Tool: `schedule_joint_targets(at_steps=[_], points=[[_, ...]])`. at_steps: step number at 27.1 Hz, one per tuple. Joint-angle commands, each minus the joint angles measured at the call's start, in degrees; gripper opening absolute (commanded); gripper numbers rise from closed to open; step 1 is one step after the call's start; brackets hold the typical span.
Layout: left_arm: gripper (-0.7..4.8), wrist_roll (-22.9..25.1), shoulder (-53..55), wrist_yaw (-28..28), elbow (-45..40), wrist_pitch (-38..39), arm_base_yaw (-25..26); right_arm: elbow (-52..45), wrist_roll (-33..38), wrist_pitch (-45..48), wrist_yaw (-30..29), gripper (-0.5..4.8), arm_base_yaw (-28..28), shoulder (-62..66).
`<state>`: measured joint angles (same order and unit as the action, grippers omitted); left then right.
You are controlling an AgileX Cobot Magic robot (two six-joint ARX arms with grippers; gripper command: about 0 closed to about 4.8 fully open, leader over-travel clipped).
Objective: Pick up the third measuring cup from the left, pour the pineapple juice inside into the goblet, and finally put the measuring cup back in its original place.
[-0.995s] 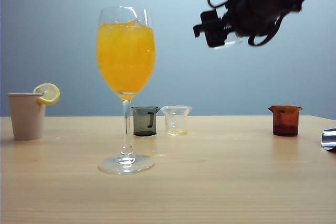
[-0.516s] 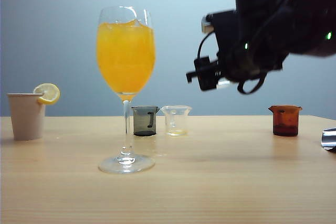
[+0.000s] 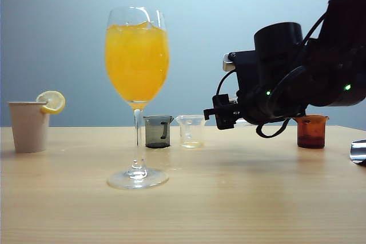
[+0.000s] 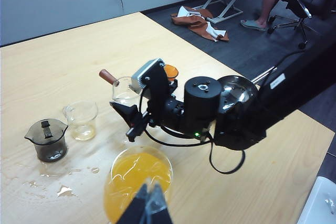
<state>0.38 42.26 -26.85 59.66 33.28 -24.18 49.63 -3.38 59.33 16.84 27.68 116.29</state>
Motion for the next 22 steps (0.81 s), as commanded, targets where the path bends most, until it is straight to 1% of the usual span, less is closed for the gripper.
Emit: schedule_joint_targets(at_steps=[1, 14, 18, 20, 22], points=[[-0.05, 0.0, -0.1, -0.4, 0.2, -0.6, 0.1, 2.5, 0.4, 1.8, -0.1, 0.53, -0.4, 1.7], [-0.05, 0.0, -0.1, -0.4, 0.2, -0.6, 0.1, 8.2, 1.1, -0.8, -0.1, 0.53, -1.1, 5.9], [-0.05, 0.0, -0.1, -0.4, 0.2, -0.6, 0.1, 8.6, 3.5, -0.9, -0.3, 0.53, -2.1, 6.4], [-0.05, 0.0, -0.1, -0.4, 0.2, -0.6, 0.1, 8.6, 4.0, -1.3, -0.8, 0.53, -2.6, 6.6], [-0.05, 0.0, -0.1, -0.3, 0.2, -0.6, 0.1, 8.6, 4.2, -2.4, -3.0, 0.53, -3.2, 6.6]])
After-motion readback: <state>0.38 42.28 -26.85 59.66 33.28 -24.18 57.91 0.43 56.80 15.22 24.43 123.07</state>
